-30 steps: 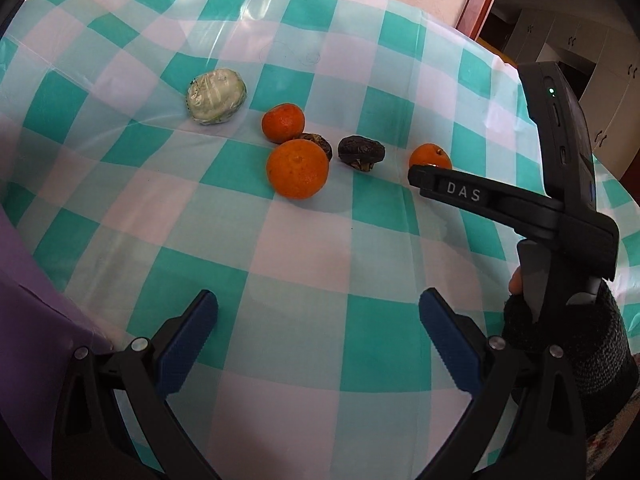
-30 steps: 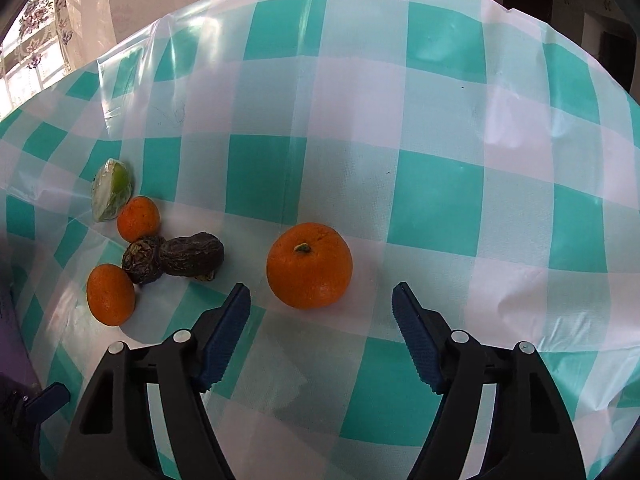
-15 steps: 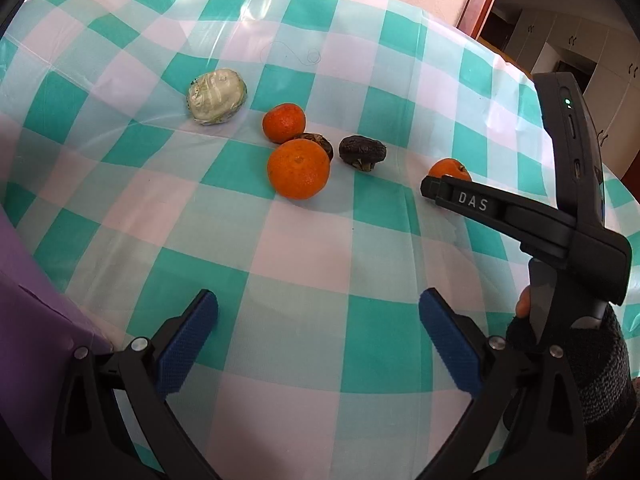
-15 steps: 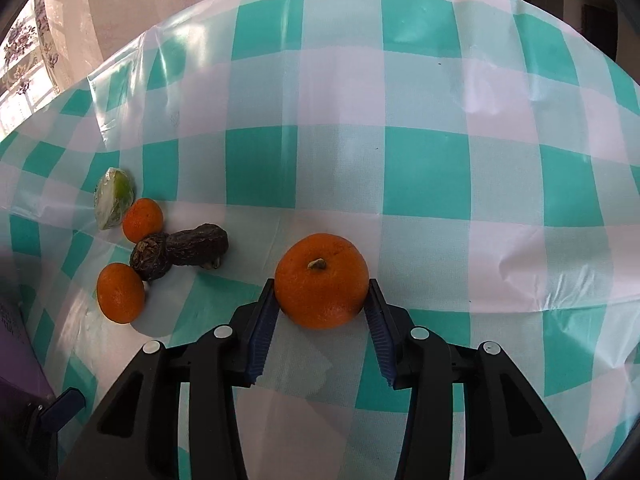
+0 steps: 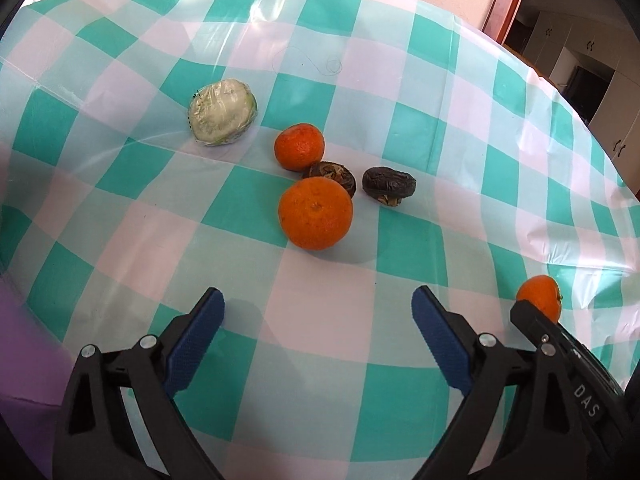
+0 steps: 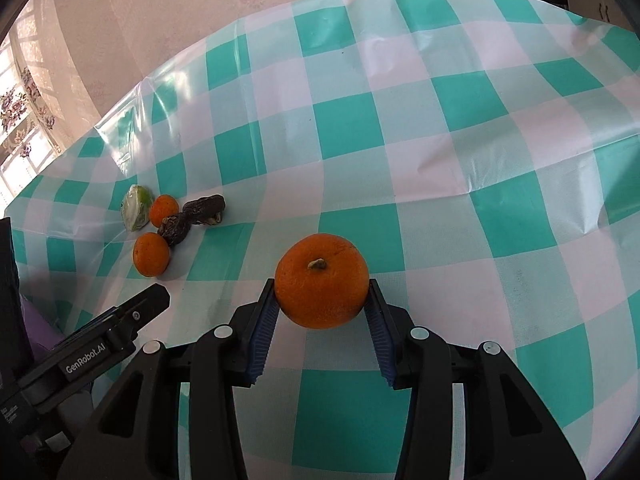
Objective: Organize fruits
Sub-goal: 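Grasp a mandarin with the right tool while the left tool grasps another mandarin, then carry both mandarins into the purple-rimmed box and open both tools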
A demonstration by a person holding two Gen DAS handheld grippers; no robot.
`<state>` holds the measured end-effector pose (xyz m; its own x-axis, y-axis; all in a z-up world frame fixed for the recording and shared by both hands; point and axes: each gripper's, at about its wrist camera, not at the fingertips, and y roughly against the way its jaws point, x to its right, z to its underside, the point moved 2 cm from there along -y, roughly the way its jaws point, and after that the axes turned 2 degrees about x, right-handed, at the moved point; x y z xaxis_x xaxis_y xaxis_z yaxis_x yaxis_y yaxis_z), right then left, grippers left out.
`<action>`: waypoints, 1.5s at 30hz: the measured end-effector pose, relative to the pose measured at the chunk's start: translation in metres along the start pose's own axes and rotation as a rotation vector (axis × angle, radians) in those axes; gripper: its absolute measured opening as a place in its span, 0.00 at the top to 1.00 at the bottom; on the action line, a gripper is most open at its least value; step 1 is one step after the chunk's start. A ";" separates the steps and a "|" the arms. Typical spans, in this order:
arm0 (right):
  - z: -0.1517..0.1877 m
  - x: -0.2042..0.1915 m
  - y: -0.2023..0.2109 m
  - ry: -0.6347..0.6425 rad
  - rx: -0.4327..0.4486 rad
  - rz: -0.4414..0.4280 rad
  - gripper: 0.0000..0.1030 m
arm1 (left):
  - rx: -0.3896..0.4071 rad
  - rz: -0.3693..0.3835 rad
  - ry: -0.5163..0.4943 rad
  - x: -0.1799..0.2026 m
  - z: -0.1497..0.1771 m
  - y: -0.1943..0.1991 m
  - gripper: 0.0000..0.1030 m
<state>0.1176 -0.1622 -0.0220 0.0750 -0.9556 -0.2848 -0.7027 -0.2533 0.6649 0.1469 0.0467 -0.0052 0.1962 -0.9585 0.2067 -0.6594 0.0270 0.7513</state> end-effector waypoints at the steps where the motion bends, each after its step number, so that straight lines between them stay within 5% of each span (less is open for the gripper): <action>1: -0.001 0.000 -0.002 -0.002 -0.005 -0.001 0.58 | 0.003 -0.004 0.007 -0.001 -0.006 -0.004 0.13; 8: -0.003 -0.003 -0.009 -0.013 -0.020 -0.029 0.58 | -0.002 -0.090 -0.026 0.001 -0.033 -0.028 0.31; 13: -0.003 -0.003 -0.009 -0.017 -0.021 -0.037 0.58 | 0.009 -0.090 -0.055 0.006 -0.032 -0.026 0.59; 20: -0.003 -0.002 -0.009 -0.023 -0.020 -0.034 0.58 | 0.054 -0.062 0.031 -0.012 -0.025 -0.010 0.60; 45: -0.001 0.002 -0.004 -0.050 0.003 0.000 0.58 | 0.079 0.039 -0.045 0.001 0.087 0.086 0.60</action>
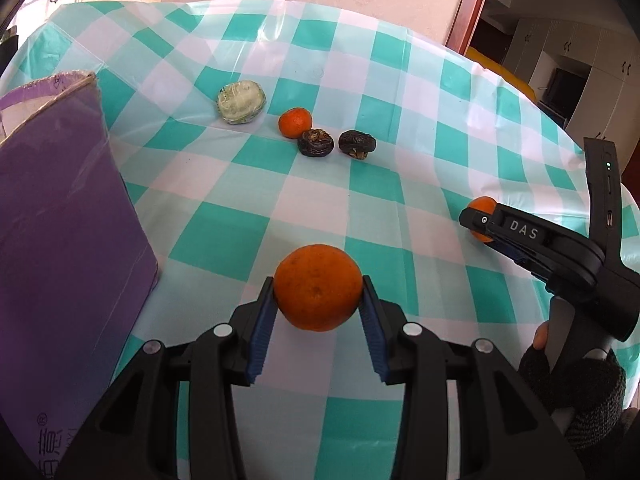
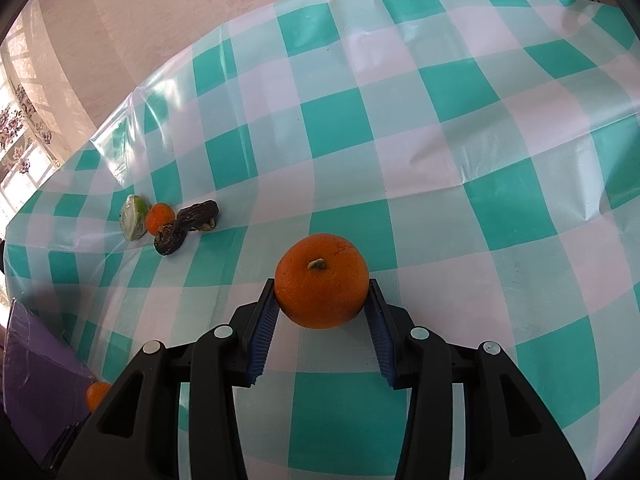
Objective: Organize fruits
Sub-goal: 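Carry both mandarins into the purple-rimmed box and open both tools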
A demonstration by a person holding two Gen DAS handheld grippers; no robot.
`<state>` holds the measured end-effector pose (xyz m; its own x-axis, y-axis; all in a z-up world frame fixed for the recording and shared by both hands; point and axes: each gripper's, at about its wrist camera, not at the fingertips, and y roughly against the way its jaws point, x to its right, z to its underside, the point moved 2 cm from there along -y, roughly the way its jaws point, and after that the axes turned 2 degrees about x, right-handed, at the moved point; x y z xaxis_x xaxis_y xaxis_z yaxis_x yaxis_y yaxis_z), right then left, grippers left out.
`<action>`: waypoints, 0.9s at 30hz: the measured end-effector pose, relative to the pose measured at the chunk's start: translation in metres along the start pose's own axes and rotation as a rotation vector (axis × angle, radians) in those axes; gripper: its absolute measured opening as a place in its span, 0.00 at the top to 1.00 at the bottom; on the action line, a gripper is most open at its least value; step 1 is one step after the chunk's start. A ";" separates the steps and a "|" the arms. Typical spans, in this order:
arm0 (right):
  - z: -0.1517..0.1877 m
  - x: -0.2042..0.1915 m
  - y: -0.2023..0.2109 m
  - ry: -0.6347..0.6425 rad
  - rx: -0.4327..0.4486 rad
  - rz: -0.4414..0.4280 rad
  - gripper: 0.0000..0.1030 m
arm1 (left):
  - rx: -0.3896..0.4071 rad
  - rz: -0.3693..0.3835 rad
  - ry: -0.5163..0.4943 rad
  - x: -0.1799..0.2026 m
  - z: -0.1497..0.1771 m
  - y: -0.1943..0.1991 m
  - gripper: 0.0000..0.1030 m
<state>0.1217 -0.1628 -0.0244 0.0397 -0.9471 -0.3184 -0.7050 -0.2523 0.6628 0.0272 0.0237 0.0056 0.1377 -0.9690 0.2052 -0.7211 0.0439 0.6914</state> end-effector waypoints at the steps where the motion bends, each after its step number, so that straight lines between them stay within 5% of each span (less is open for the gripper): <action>1: 0.001 0.000 0.001 0.002 0.004 0.005 0.58 | 0.001 0.004 -0.002 -0.001 0.004 0.004 0.60; 27: 0.078 -0.020 0.066 0.119 -0.039 0.008 0.58 | 0.021 0.048 -0.161 0.006 0.062 0.067 0.60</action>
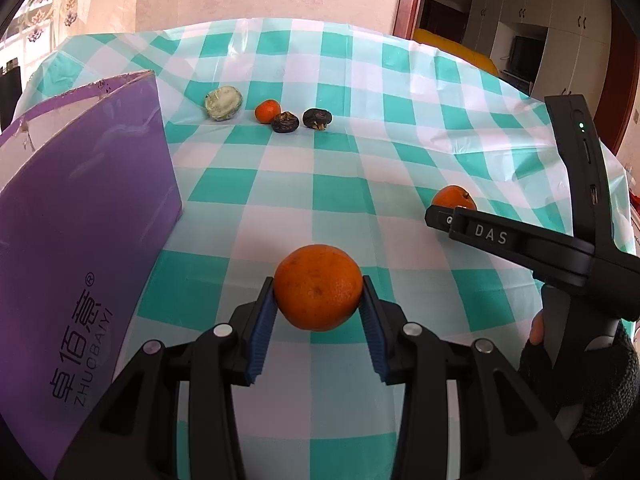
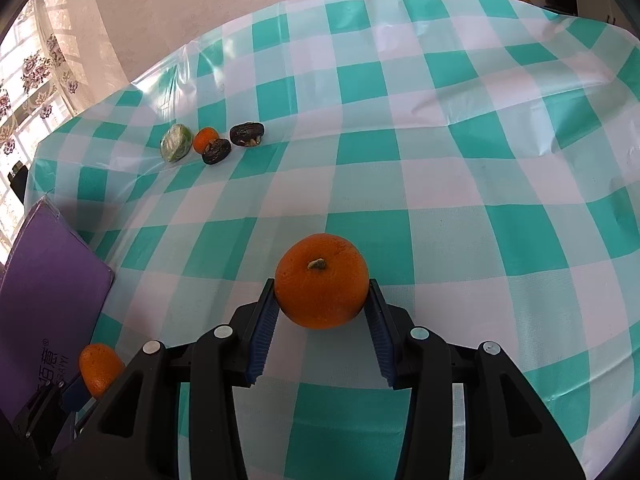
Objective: Organize fruits
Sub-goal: 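Carry both mandarins into the purple-rimmed box and open both tools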
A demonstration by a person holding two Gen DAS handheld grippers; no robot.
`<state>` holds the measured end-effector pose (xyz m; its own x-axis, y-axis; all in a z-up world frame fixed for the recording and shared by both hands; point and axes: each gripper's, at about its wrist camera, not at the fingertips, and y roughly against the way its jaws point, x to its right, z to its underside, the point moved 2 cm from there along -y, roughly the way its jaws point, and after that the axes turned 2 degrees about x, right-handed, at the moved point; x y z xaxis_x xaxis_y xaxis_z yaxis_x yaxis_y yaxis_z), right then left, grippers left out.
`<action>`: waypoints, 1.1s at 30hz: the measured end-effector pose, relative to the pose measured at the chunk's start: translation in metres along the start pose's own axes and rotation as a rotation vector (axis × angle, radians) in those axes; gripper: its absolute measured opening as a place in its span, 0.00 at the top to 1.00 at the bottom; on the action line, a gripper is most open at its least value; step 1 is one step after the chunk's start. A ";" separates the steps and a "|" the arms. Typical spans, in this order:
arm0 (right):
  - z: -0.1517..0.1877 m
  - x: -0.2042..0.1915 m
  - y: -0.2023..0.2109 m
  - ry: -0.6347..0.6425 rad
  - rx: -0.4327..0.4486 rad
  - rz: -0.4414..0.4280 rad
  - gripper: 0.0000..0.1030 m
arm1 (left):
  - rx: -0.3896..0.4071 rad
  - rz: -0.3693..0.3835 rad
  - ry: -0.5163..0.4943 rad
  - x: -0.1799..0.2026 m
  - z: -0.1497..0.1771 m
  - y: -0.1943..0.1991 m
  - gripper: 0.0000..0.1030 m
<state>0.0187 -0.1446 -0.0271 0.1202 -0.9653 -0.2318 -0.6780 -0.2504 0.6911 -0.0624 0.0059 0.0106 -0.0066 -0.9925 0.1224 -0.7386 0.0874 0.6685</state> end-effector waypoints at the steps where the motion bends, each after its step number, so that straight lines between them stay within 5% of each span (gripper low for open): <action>1: 0.002 -0.001 0.002 0.006 -0.001 0.001 0.58 | -0.001 0.002 0.002 -0.001 0.001 0.002 0.60; 6: 0.010 -0.011 0.012 0.040 -0.002 0.009 0.58 | 0.015 0.013 0.005 -0.003 0.003 0.022 0.60; 9: 0.008 -0.026 0.023 0.066 0.013 -0.023 0.58 | 0.110 -0.001 -0.020 -0.004 -0.005 0.055 0.60; 19: -0.014 -0.126 0.071 0.231 0.099 -0.254 0.58 | 0.337 -0.121 0.046 -0.066 -0.033 0.160 0.60; 29: -0.023 -0.247 0.089 0.461 0.087 -0.418 0.58 | 0.243 -0.322 0.168 -0.171 -0.022 0.198 0.60; 33: -0.013 -0.300 0.069 0.635 -0.036 -0.388 0.58 | 0.116 -0.366 0.158 -0.192 -0.011 0.188 0.60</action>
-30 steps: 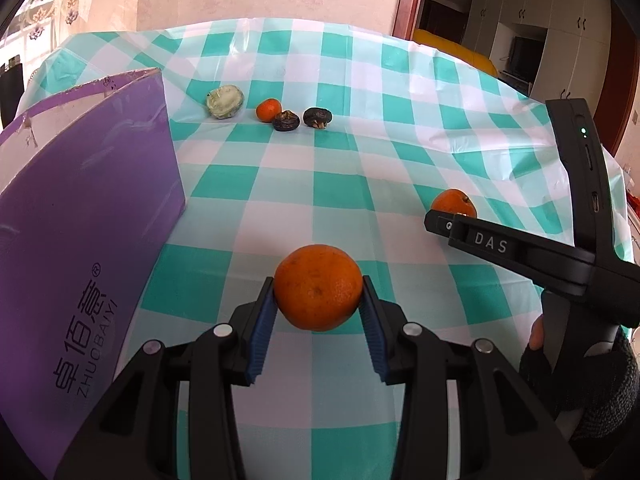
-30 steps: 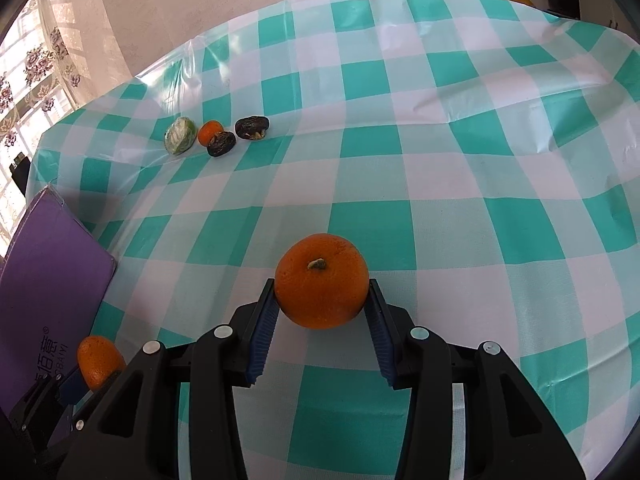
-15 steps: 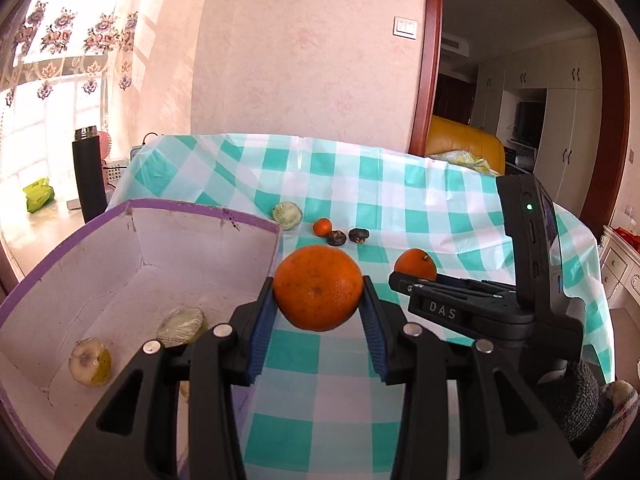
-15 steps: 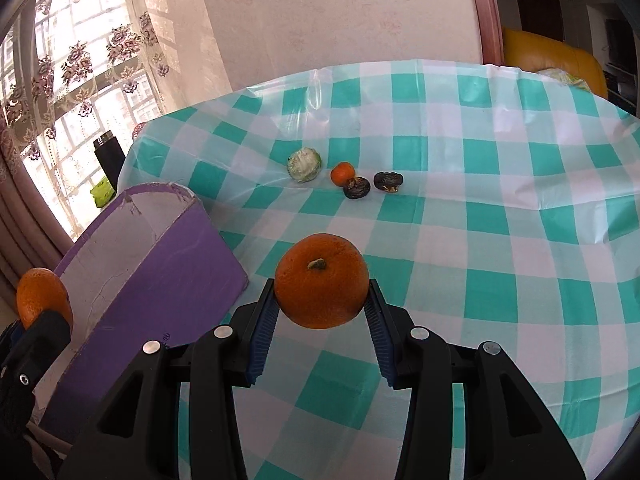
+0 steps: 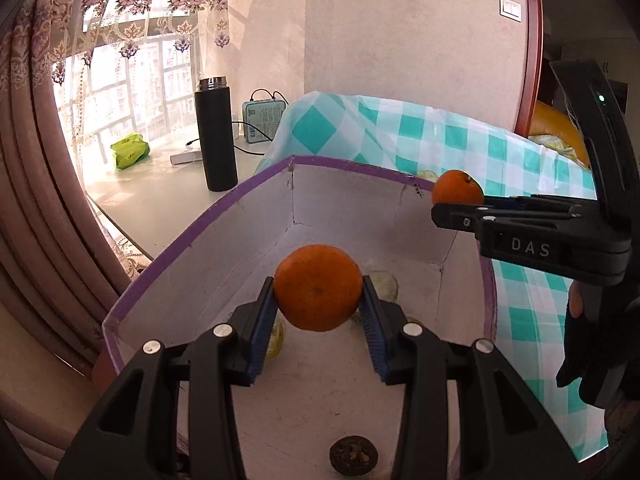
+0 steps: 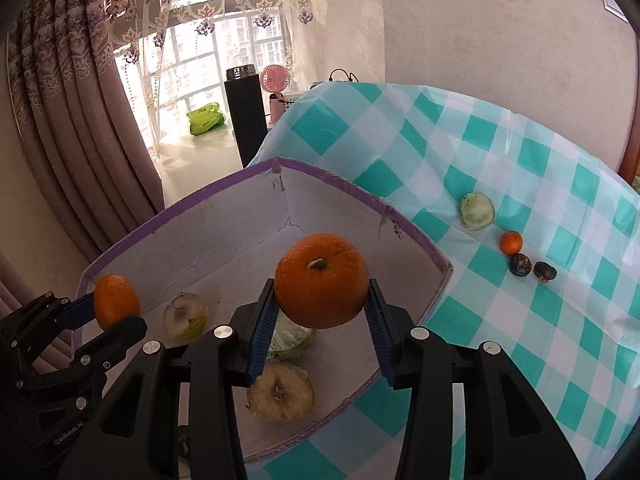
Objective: Organize fruits
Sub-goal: 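Carry both mandarins into the purple-rimmed box and open both tools, then move both tools back over the remaining fruit on the table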
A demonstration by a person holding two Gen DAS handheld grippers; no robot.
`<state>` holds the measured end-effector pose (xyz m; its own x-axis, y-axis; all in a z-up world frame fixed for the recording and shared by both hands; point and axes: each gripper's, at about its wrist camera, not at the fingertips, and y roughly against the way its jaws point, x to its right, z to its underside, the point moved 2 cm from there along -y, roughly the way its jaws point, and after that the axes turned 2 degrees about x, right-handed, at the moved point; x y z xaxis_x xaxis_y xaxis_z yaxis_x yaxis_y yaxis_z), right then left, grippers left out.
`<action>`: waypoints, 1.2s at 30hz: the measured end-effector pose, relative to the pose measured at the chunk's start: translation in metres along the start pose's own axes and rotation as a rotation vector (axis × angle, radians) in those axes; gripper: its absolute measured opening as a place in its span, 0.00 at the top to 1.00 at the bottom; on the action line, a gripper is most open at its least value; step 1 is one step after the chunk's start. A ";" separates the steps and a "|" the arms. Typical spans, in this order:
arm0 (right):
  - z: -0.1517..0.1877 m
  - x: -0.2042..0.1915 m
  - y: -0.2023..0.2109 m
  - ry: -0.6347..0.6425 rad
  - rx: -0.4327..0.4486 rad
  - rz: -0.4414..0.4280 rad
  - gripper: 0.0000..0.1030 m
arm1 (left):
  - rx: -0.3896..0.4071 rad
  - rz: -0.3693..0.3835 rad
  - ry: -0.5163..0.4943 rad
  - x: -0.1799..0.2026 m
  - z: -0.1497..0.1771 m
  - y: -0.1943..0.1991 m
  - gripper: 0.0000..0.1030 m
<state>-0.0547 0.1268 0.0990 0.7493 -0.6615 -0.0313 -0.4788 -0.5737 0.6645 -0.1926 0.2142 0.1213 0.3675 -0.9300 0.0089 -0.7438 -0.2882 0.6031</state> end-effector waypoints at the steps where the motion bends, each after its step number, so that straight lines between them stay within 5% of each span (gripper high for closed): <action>1: -0.002 -0.006 -0.013 0.033 -0.048 0.019 0.58 | -0.043 -0.001 -0.002 -0.004 0.002 -0.005 0.60; 11: 0.001 -0.009 -0.116 0.188 -0.458 0.157 0.58 | -0.350 0.075 -0.081 -0.001 0.028 -0.056 0.60; 21: 0.004 -0.004 -0.123 0.208 -0.537 0.177 0.56 | -0.407 0.091 -0.086 -0.005 0.034 -0.065 0.54; 25: 0.003 -0.002 -0.118 0.190 -0.518 0.148 0.51 | -0.386 0.084 -0.078 -0.005 0.030 -0.061 0.32; 30: -0.002 -0.001 -0.097 0.162 -0.424 0.131 0.47 | -0.364 0.071 -0.074 -0.005 0.028 -0.057 0.20; 34: -0.020 0.003 -0.042 0.062 -0.168 0.012 0.45 | -0.237 0.020 -0.063 -0.005 0.016 -0.034 0.17; 36: -0.029 0.012 0.003 0.010 0.028 0.003 0.29 | -0.103 -0.024 -0.070 0.002 0.004 -0.009 0.12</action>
<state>-0.0335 0.1308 0.1222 0.7524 -0.6584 -0.0213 -0.4937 -0.5849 0.6436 -0.1869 0.2140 0.1127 0.3424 -0.9377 -0.0598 -0.6725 -0.2890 0.6814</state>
